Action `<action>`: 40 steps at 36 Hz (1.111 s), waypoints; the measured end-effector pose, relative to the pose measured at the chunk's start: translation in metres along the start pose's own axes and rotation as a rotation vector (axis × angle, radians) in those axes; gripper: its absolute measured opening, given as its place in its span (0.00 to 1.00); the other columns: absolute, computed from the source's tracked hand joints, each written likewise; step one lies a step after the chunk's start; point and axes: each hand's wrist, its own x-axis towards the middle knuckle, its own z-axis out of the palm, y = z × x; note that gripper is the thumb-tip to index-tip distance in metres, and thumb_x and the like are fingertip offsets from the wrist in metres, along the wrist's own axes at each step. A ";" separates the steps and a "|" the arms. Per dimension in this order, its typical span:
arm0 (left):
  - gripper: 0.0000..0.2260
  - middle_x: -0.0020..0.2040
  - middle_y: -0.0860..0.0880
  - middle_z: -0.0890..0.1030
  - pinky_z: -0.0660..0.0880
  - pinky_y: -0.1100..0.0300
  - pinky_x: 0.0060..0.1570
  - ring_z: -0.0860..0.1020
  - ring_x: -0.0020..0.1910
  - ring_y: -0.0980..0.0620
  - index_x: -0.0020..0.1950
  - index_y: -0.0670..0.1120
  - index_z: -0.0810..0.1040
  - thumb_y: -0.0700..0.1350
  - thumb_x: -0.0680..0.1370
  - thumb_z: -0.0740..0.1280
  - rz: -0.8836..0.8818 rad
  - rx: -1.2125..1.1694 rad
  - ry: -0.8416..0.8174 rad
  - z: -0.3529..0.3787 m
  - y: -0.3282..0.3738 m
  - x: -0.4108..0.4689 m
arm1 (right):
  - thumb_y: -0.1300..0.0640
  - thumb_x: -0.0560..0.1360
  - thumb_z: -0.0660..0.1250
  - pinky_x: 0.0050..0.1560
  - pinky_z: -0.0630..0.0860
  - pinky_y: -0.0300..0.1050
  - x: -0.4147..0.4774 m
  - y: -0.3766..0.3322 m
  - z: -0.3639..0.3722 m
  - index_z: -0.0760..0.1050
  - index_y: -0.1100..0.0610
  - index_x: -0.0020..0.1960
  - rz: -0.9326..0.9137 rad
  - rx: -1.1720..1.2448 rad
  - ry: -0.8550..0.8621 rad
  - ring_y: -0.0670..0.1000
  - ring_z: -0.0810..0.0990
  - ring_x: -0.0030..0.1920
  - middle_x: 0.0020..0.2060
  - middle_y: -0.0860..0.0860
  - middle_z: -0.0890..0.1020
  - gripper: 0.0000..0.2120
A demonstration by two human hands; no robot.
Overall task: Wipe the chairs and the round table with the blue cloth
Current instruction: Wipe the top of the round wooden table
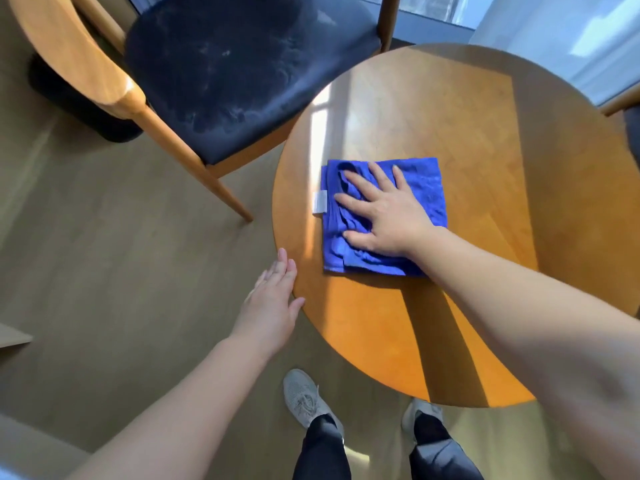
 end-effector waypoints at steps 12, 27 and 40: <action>0.29 0.72 0.56 0.40 0.41 0.64 0.71 0.48 0.75 0.56 0.77 0.48 0.52 0.50 0.79 0.61 0.070 0.034 0.036 0.006 -0.011 0.000 | 0.30 0.70 0.48 0.73 0.40 0.64 0.048 -0.008 -0.001 0.57 0.43 0.76 0.213 -0.025 0.056 0.60 0.46 0.77 0.78 0.49 0.54 0.37; 0.30 0.77 0.55 0.45 0.42 0.59 0.72 0.46 0.76 0.55 0.77 0.51 0.50 0.55 0.79 0.59 0.056 0.164 0.069 -0.003 -0.013 -0.001 | 0.37 0.73 0.61 0.71 0.60 0.62 -0.097 -0.060 0.012 0.69 0.49 0.72 -0.320 0.056 -0.033 0.61 0.64 0.73 0.70 0.52 0.71 0.30; 0.23 0.77 0.51 0.51 0.43 0.63 0.72 0.51 0.76 0.55 0.76 0.46 0.55 0.42 0.81 0.52 0.073 0.086 0.152 -0.006 -0.018 0.013 | 0.20 0.65 0.52 0.68 0.43 0.74 -0.055 -0.040 0.003 0.61 0.47 0.75 -0.328 -0.115 -0.131 0.70 0.51 0.74 0.75 0.56 0.62 0.47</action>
